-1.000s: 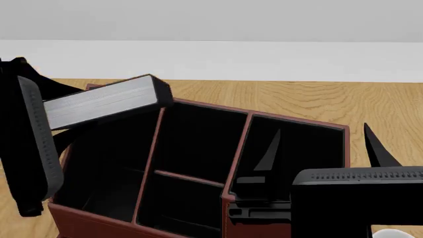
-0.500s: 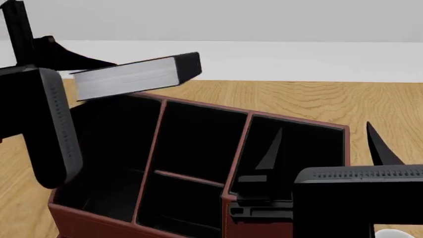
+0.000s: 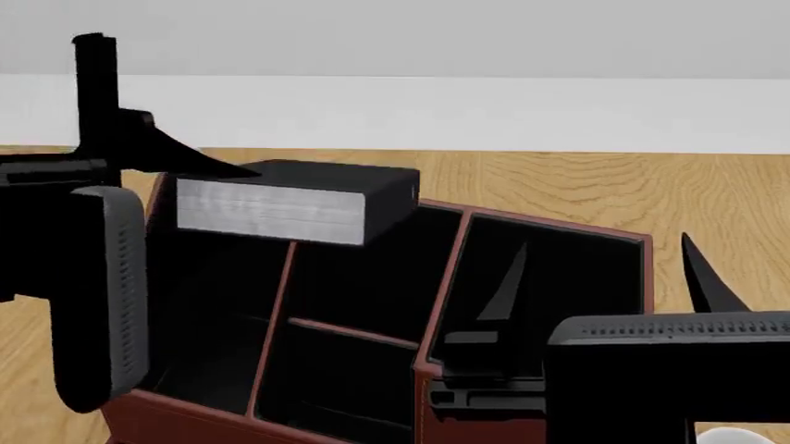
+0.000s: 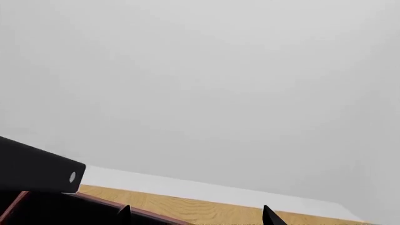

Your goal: Pick up the book and place it in the front compartment of the caddy.

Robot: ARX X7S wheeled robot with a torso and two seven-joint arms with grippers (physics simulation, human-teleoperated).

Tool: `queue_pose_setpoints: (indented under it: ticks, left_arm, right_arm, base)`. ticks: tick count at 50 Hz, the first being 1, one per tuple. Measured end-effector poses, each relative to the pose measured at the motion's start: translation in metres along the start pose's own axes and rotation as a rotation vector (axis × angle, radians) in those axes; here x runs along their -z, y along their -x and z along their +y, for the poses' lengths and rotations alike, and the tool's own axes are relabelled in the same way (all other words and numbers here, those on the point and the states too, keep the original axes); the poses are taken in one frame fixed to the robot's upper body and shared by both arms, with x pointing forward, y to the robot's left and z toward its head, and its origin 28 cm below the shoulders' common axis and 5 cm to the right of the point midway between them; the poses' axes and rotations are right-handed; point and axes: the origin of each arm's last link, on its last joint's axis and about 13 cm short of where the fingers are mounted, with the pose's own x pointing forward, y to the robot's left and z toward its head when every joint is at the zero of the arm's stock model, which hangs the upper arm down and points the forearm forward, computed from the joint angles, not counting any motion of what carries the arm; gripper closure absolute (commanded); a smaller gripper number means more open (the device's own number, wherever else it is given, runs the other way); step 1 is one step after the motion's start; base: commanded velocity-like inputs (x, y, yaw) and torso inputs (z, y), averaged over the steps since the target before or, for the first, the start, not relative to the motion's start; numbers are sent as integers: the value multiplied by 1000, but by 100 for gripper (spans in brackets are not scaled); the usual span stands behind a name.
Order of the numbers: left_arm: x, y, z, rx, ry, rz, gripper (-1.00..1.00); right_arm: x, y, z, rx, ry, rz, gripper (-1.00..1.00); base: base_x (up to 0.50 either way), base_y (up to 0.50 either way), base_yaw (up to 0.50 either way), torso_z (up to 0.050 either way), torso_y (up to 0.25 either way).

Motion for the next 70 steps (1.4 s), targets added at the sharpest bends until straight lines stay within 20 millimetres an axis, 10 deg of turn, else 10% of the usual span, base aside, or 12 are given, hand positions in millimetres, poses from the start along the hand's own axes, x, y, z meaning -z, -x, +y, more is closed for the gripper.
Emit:
queue_pose_setpoints:
  ticks: [70]
  left_arm:
    - [27, -43, -8, 223, 104, 18, 100]
  right_arm:
    - [7, 1, -2, 8, 3, 19, -100]
  base:
    - [0, 0, 0, 0, 1]
